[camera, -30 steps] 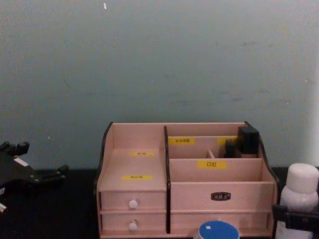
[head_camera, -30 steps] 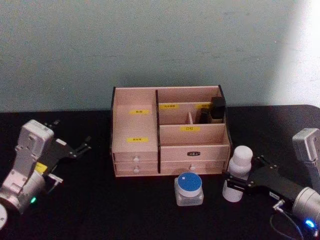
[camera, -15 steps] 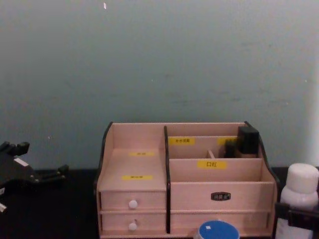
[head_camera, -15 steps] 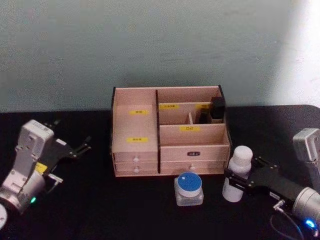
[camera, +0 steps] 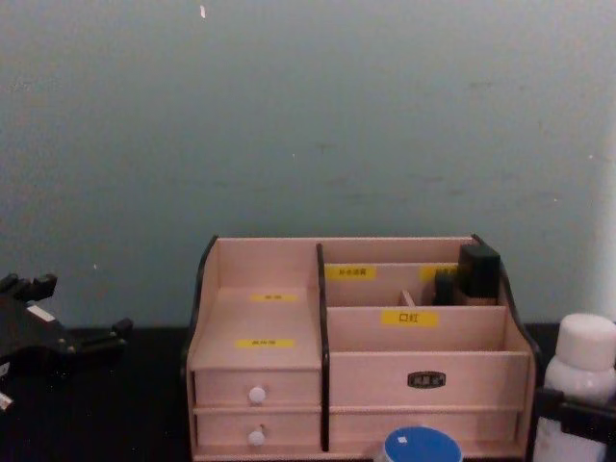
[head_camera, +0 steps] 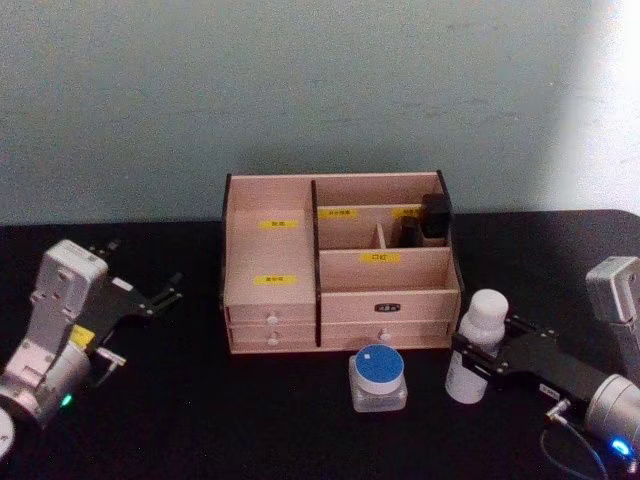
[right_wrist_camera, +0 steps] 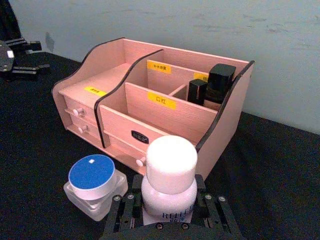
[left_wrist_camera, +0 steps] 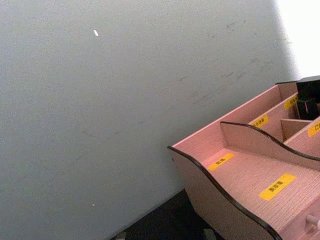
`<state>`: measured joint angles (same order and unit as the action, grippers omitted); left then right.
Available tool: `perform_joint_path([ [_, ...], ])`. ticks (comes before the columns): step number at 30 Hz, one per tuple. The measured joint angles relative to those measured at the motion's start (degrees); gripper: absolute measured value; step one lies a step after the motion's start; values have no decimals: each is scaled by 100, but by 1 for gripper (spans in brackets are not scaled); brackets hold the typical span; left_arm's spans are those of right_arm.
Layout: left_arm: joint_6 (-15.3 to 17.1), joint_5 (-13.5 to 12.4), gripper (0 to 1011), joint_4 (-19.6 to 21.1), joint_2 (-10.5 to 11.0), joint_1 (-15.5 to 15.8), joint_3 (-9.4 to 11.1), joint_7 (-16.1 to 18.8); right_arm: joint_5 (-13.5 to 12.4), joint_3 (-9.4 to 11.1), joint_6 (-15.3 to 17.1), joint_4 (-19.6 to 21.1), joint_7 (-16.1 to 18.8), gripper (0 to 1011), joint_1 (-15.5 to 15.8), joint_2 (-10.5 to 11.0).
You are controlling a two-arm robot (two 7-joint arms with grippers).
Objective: Pick up the facial cleanser and watermelon frost from the table and place them into the tiered storage box.
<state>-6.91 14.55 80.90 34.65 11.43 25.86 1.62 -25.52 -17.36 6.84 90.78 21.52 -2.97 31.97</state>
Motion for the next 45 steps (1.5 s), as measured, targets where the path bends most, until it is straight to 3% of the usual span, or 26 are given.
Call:
perform_joint_path([
  [5, 0, 0, 1001, 0, 0, 0, 0, 0, -73, 102, -5, 129, 58, 591, 103, 33],
  [12, 0, 0, 1001, 0, 0, 0, 0, 0, -342, 393, 80, 697, 185, 591, 312, 233],
  [21, 0, 0, 1001, 0, 0, 0, 0, 0, -578, 506, 180, 1159, 328, 591, 143, 435],
  [31, 0, 0, 1001, 0, 0, 0, 0, 0, -472, 93, 161, 827, 338, 591, -750, 179],
  [37, 0, 0, 1001, 0, 0, 0, 0, 0, -223, -225, 120, 269, 244, 591, -1410, -195],
  [45, 0, 0, 1001, 0, 0, 0, 0, 0, 22, -477, 106, -365, 209, 591, -2044, -586],
])
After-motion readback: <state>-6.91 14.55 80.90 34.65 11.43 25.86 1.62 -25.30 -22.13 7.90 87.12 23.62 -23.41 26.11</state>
